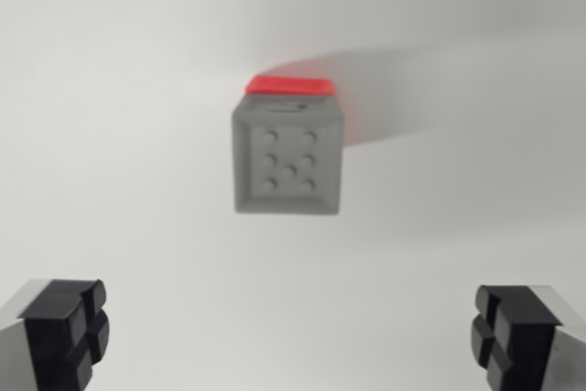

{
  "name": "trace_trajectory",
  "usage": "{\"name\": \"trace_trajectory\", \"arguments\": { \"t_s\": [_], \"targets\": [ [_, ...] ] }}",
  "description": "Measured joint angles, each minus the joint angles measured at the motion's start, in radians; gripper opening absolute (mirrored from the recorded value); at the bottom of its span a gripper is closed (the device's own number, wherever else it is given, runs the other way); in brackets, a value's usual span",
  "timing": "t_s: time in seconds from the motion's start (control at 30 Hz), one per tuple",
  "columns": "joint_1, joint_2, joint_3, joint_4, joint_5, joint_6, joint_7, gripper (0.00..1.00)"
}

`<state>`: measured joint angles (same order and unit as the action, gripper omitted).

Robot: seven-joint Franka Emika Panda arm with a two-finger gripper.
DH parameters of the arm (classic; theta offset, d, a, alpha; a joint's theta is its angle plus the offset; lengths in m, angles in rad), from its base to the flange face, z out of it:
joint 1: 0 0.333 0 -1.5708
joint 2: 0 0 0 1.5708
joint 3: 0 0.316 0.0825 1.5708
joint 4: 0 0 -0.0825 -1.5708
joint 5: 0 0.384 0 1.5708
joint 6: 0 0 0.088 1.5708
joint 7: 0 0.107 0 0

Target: Destack cube

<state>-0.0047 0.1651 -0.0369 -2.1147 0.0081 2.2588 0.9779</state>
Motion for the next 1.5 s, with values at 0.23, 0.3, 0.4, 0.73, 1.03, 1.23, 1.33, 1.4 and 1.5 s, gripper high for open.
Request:
{"name": "trace_trajectory", "arguments": {
  "t_s": [0.23, 0.3, 0.4, 0.73, 1.03, 1.23, 1.33, 1.4, 1.5],
  "targets": [
    [0.009, 0.035, 0.001, -0.038, 0.0, 0.09, 0.035, 1.0],
    [0.009, 0.052, 0.001, -0.042, 0.0, 0.111, 0.035, 1.0],
    [0.009, 0.078, 0.001, -0.049, 0.0, 0.143, 0.035, 1.0],
    [0.009, 0.154, 0.002, -0.061, 0.004, 0.232, 0.035, 1.0],
    [0.008, 0.224, 0.003, -0.062, 0.007, 0.302, 0.034, 1.0],
    [0.006, 0.257, 0.006, -0.062, 0.008, 0.335, 0.034, 1.0],
    [0.005, 0.273, 0.007, -0.061, 0.008, 0.35, 0.034, 1.0],
    [0.005, 0.283, 0.008, -0.06, 0.008, 0.358, 0.034, 1.0],
    [0.004, 0.295, 0.008, -0.058, 0.009, 0.37, 0.034, 1.0]
  ]
}}
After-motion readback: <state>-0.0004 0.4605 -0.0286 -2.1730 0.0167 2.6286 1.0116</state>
